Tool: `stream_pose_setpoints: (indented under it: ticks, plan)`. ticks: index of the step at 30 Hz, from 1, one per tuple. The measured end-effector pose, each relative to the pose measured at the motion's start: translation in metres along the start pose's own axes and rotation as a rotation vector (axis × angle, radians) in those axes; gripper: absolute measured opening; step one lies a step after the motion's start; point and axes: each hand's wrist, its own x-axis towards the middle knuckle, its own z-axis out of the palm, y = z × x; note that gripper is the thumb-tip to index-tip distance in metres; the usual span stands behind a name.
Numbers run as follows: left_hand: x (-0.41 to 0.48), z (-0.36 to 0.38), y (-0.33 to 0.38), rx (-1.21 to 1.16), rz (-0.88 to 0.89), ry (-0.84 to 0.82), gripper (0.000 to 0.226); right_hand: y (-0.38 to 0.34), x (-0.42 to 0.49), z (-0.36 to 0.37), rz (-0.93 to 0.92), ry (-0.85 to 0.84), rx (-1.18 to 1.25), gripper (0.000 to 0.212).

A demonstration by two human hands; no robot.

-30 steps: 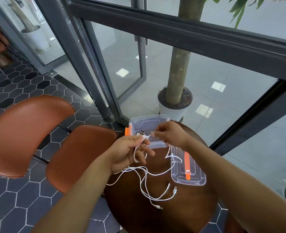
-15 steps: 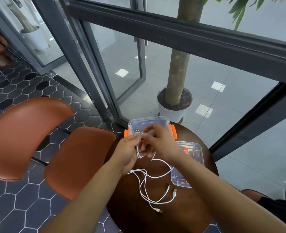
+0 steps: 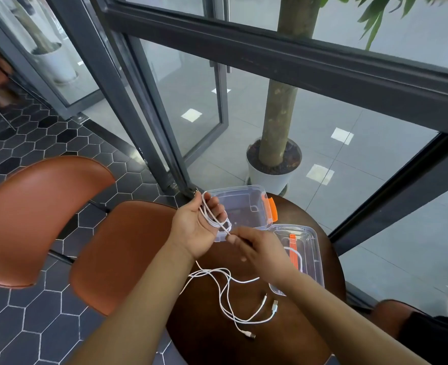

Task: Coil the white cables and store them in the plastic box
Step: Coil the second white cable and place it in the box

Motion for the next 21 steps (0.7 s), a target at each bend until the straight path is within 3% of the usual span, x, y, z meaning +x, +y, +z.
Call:
stream_pose_setpoints:
  ticks: [6, 9, 13, 16, 21]
  plan:
    - [0.002, -0.003, 0.007, 0.009, -0.016, -0.195, 0.037, 0.034, -0.005, -0.007, 0.173, -0.276, 0.044, 0.023]
    - [-0.005, -0.005, 0.008, 0.086, -0.089, -0.334, 0.036, 0.051, -0.001, -0.021, 0.324, -0.297, 0.190, 0.017]
    - [-0.011, -0.010, 0.001, 0.266, -0.210, -0.442, 0.035, 0.053, 0.023, -0.044, 0.390, -0.329, 0.122, 0.027]
    - [-0.014, -0.008, -0.007, 0.530, -0.206, -0.419, 0.031, 0.037, 0.047, -0.059, 0.440, -0.328, 0.104, 0.026]
    - [-0.016, -0.007, -0.012, 0.921, -0.128, -0.330, 0.030, -0.012, 0.067, -0.067, 0.370, -0.199, 0.089, 0.028]
